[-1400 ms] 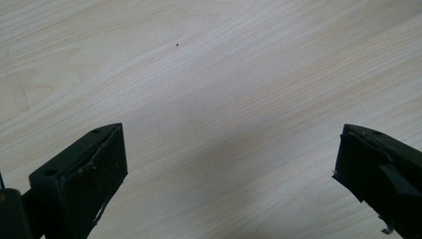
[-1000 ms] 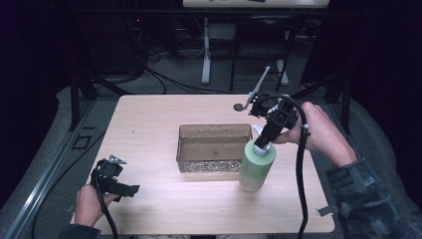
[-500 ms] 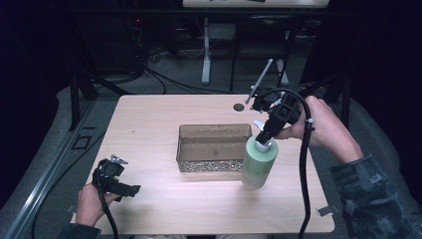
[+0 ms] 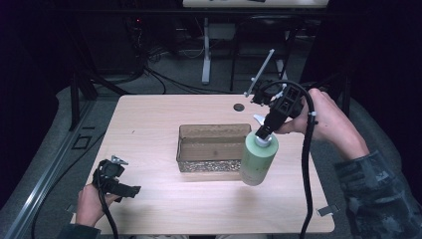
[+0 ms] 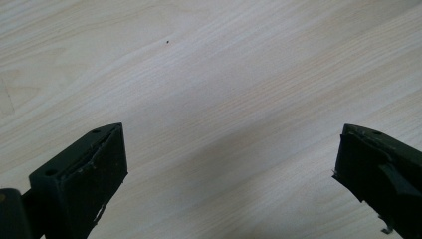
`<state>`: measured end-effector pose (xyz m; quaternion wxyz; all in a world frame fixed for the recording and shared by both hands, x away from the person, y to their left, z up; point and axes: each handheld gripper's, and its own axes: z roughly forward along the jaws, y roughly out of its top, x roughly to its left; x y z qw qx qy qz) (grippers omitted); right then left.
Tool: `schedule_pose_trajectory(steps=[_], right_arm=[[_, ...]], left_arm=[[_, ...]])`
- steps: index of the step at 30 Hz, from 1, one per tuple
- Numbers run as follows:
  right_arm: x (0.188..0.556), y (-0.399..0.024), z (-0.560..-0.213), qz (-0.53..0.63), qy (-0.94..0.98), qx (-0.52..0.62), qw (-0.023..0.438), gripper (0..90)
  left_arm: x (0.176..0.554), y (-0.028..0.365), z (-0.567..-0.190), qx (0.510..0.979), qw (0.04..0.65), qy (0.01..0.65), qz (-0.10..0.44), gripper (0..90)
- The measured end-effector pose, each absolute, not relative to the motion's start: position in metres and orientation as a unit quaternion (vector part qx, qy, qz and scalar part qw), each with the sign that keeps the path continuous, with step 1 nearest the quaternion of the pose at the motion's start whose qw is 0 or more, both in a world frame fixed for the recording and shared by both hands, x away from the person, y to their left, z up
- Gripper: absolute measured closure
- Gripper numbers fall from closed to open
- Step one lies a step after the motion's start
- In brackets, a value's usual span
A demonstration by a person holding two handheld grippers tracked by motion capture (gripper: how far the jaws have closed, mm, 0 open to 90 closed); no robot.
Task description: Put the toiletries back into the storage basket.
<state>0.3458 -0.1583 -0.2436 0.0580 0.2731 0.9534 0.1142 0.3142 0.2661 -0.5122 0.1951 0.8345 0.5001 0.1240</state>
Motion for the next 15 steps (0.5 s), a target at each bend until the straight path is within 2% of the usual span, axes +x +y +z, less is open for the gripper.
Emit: schedule_pose_trajectory(steps=[15], right_arm=[[0.348, -0.158, -0.224, 0.120, 0.952, 0.272, 0.065, 63.3]], left_arm=[[0.314, 0.266, -0.512, 0.836, 0.195, 0.498, 0.124, 0.1]])
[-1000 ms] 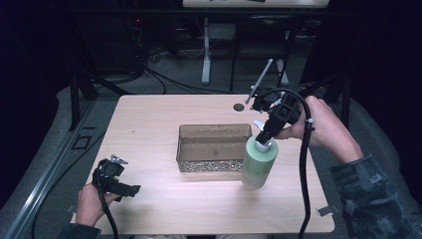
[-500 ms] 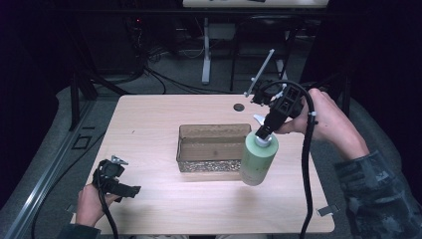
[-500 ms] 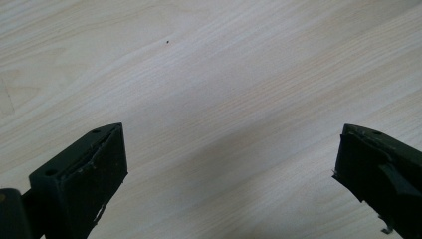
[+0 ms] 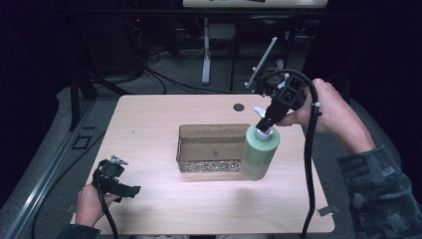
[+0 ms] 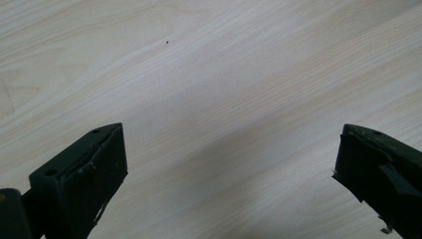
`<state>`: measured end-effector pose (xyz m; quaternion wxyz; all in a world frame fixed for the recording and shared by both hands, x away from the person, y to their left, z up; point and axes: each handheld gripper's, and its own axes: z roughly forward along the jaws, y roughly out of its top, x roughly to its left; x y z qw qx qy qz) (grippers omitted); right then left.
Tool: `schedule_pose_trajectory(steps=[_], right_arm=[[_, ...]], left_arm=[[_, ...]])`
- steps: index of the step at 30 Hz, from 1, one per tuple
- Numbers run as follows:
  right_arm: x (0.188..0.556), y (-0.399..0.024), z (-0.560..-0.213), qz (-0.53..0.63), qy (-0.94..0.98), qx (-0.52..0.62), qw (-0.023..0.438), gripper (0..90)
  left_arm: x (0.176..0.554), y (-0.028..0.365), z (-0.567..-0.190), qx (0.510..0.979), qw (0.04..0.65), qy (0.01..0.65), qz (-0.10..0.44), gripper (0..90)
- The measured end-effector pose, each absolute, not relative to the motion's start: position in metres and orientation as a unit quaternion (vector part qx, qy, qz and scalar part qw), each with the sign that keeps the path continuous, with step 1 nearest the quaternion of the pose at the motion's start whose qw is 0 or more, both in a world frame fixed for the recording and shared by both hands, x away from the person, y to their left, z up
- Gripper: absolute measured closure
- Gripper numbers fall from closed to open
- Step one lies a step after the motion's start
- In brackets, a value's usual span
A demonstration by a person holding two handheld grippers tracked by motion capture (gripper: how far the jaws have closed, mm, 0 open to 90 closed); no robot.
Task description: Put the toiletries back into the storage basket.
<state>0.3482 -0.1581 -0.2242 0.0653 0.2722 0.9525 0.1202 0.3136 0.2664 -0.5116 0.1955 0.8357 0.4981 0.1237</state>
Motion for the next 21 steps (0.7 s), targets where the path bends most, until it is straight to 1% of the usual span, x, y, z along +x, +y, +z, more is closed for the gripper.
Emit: schedule_pose_trajectory(steps=[9, 21], right_arm=[[0.351, -0.158, -0.210, 0.127, 0.951, 0.274, 0.070, 63.2], [0.362, -0.161, -0.202, 0.130, 0.947, 0.284, 0.078, 63.2]], left_arm=[[0.313, 0.267, -0.512, 0.835, 0.195, 0.499, 0.122, 0.1], [0.313, 0.267, -0.512, 0.835, 0.194, 0.500, 0.122, 0.1]])
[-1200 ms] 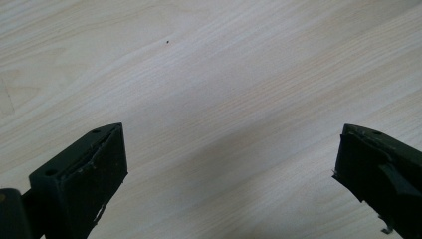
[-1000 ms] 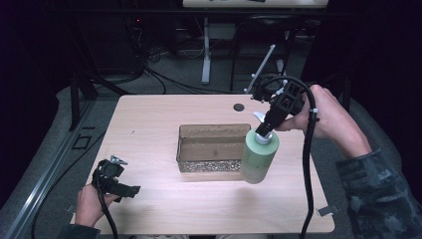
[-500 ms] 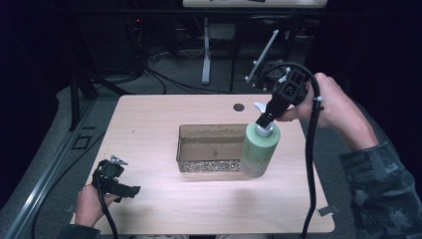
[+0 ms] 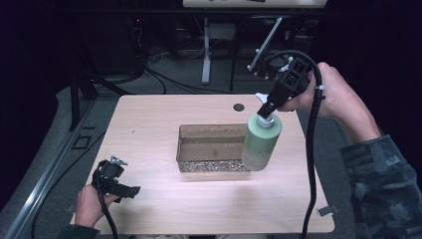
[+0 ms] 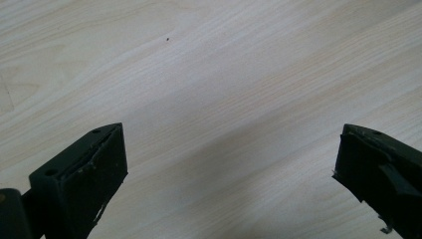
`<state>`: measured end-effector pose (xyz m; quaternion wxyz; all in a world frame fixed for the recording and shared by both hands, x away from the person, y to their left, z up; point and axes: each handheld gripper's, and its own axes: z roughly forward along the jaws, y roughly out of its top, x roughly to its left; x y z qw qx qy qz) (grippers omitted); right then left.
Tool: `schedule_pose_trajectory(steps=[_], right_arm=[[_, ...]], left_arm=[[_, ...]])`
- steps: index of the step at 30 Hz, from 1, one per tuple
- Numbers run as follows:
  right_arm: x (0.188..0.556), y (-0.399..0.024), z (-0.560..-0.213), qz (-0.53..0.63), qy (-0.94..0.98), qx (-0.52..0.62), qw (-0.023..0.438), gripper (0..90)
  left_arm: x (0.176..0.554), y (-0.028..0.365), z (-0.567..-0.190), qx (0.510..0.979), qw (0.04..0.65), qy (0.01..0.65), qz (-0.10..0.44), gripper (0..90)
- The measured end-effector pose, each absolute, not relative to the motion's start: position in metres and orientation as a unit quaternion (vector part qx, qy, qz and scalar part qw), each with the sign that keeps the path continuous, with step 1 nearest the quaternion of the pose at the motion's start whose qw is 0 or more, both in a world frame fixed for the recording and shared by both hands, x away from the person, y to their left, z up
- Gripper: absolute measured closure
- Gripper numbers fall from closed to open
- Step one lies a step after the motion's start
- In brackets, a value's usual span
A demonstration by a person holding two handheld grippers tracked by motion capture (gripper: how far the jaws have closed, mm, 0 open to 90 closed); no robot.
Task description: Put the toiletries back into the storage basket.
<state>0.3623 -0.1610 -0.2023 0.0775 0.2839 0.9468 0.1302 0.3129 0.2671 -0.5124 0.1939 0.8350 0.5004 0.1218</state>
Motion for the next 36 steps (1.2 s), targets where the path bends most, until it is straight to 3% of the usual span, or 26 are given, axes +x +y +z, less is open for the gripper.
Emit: schedule_pose_trajectory(steps=[36], right_arm=[[0.400, -0.153, -0.209, 0.135, 0.938, 0.310, 0.081, 63.2]], left_arm=[[0.315, 0.265, -0.514, 0.843, 0.188, 0.491, 0.114, 0.1]])
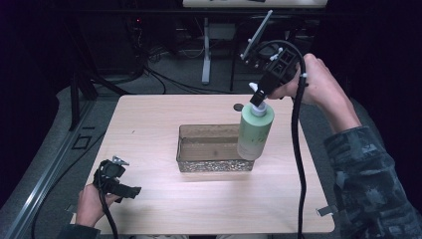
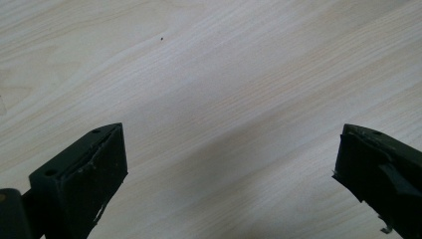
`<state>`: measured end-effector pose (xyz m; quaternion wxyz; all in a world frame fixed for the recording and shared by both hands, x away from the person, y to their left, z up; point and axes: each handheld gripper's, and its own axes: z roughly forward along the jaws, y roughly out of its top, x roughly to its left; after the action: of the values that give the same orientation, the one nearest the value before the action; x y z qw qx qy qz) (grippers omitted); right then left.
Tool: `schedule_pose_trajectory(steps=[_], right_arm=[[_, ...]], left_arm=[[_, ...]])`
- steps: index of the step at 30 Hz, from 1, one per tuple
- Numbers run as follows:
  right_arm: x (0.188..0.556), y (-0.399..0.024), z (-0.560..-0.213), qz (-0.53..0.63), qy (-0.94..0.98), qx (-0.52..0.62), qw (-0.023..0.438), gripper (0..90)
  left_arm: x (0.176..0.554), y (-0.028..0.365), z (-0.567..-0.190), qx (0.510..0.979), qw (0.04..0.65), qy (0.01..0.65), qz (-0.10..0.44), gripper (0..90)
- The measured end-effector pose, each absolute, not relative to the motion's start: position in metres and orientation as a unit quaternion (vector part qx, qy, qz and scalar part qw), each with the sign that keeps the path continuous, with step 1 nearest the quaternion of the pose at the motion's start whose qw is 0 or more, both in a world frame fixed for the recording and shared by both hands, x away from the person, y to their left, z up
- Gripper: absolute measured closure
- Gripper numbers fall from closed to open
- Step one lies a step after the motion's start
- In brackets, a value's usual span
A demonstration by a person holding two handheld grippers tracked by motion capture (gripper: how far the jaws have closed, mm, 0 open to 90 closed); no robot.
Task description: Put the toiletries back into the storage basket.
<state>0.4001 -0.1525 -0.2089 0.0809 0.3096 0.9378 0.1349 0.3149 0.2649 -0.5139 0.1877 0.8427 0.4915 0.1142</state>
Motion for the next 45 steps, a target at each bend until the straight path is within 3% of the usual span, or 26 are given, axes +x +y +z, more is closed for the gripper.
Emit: schedule_pose_trajectory(steps=[45], right_arm=[[0.428, -0.134, -0.224, 0.142, 0.934, 0.318, 0.083, 63.2]], left_arm=[[0.317, 0.263, -0.515, 0.848, 0.186, 0.485, 0.107, 0.1]])
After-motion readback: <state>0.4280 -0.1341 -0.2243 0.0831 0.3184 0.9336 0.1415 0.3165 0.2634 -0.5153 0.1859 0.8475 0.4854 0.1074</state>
